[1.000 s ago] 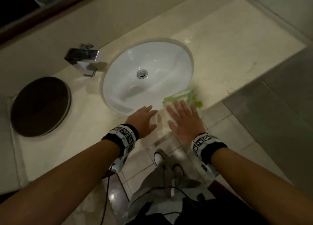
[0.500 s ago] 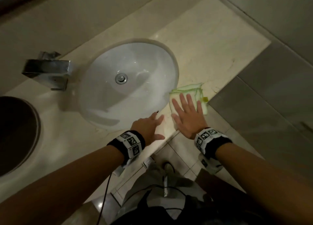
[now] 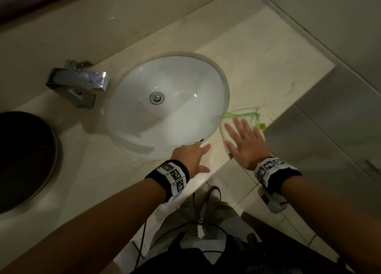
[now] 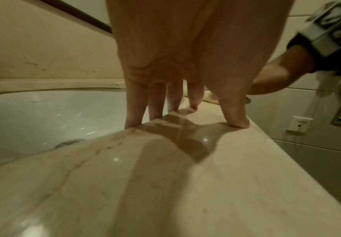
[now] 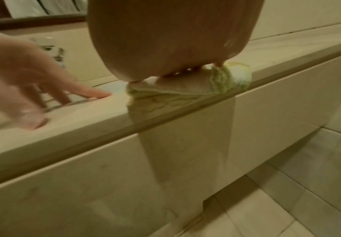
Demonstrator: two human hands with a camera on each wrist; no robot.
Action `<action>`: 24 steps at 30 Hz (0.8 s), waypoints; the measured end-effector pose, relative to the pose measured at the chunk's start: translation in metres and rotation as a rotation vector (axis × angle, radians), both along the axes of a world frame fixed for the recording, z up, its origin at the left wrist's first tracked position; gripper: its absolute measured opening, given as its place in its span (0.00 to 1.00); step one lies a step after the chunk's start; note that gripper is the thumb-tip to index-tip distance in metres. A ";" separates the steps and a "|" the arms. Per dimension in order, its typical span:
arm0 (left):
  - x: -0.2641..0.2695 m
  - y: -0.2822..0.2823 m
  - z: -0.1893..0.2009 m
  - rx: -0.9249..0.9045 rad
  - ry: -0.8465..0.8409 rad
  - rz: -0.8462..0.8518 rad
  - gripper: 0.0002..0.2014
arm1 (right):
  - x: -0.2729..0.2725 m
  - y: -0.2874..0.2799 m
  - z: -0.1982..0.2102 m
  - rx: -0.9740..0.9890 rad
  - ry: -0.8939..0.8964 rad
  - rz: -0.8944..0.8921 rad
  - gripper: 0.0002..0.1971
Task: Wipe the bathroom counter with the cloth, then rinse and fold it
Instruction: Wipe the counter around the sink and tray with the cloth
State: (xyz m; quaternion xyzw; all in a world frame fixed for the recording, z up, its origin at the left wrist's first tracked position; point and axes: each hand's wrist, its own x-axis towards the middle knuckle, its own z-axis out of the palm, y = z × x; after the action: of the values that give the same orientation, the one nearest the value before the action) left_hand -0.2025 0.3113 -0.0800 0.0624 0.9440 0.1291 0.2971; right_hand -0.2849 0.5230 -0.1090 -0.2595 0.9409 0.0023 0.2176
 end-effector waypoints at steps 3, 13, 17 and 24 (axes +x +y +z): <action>0.000 0.002 0.002 -0.016 -0.021 -0.003 0.40 | -0.040 0.006 0.002 0.031 -0.020 -0.140 0.30; -0.009 0.008 0.004 -0.026 -0.080 -0.028 0.41 | 0.003 -0.007 0.012 0.025 -0.081 -0.129 0.30; -0.008 0.007 0.001 0.006 -0.090 -0.005 0.41 | 0.018 -0.001 0.011 0.045 -0.079 0.002 0.31; -0.009 0.005 0.000 0.035 -0.080 0.059 0.40 | -0.026 0.025 0.010 0.111 -0.074 0.123 0.32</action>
State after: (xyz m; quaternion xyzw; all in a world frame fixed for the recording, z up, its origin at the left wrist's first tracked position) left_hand -0.2120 0.3165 -0.0799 0.0346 0.9305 0.1565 0.3295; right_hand -0.3113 0.5481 -0.0992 -0.3044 0.9129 0.0585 0.2655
